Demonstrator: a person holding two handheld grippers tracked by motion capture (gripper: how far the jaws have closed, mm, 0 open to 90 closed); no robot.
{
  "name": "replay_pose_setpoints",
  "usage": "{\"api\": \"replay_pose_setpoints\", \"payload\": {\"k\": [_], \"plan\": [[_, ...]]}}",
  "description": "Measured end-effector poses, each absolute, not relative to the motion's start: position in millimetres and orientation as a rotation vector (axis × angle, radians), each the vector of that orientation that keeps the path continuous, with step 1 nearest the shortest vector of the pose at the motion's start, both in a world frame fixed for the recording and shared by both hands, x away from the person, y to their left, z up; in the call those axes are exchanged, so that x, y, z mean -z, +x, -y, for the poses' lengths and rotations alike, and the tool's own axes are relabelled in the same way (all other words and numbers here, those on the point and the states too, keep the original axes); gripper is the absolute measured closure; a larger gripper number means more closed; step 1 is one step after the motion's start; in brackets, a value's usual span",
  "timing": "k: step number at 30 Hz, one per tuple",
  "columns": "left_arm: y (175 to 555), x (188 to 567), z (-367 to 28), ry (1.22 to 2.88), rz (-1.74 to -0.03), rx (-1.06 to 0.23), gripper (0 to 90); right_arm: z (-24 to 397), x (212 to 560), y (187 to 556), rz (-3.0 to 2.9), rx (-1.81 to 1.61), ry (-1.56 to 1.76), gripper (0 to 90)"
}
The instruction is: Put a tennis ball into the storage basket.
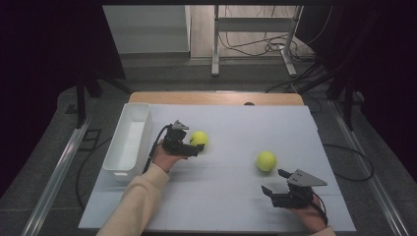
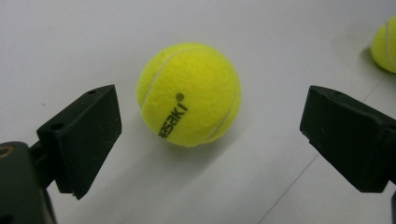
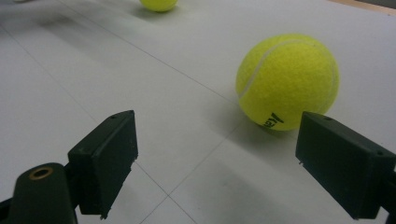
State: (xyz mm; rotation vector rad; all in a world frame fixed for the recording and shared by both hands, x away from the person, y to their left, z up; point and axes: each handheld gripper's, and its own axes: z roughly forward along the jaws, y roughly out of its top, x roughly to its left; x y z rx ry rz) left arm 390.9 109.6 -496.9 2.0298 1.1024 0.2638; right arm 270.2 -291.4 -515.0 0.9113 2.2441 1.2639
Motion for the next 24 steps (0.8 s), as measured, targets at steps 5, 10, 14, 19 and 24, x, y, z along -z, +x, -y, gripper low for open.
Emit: {"api": "replay_pose_setpoints", "payload": {"k": [5, 10, 14, 19, 24], "plan": [[397, 498, -107, 2.037, -1.112, -0.267, 6.3, 291, 515, 270, -2.245, -1.263, 0.911, 13.4], [401, 500, -104, 2.043, -1.121, -0.267, 6.2, 291, 515, 270, -2.247, -1.259, 0.912, 13.4], [404, 503, -104, 2.047, -1.134, -0.268, 6.1, 291, 515, 270, -2.247, -1.259, 0.912, 13.4], [410, 508, -102, 2.061, -1.145, -0.265, 5.7, 291, 515, 270, -2.248, -1.259, 0.913, 13.4], [416, 512, -99, 2.067, -1.161, -0.249, 5.5, 292, 515, 270, -2.248, -1.263, 0.912, 13.4]]}}
